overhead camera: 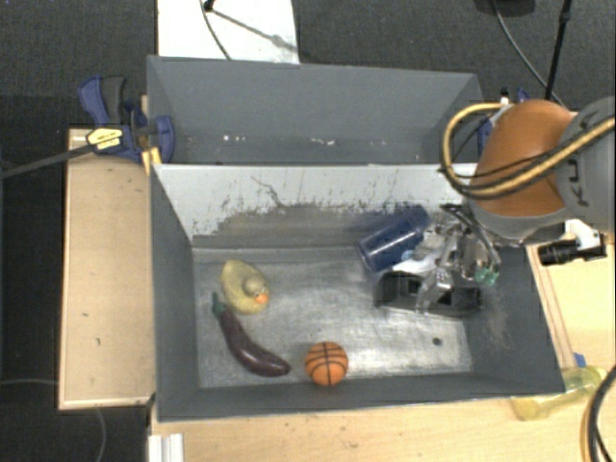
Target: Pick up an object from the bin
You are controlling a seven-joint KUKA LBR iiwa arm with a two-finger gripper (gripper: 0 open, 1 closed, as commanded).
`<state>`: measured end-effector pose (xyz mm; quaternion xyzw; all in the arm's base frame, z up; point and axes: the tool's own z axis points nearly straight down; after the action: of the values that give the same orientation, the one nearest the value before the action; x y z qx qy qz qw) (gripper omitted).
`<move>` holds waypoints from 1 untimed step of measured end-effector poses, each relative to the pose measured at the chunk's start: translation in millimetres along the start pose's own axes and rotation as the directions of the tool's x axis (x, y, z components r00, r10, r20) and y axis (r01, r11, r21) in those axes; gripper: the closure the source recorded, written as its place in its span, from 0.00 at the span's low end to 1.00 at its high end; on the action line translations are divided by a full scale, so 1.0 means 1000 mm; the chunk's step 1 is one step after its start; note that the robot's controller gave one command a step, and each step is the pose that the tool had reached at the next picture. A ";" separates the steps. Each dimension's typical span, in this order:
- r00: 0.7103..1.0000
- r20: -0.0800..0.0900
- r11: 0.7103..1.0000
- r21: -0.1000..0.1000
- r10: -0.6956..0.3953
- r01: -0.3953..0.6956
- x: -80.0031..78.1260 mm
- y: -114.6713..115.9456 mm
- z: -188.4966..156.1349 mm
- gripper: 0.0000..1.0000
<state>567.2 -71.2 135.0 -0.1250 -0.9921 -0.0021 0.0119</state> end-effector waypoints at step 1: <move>1.000 0.019 1.000 0.002 -0.008 0.008 -0.007 -0.009 -0.011 0.00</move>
Offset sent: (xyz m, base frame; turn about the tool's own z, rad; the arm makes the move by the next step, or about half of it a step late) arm -0.0057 -0.0164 -0.0650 0.2667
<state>571.8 -81.4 146.2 -0.1208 -0.9927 0.0002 0.0027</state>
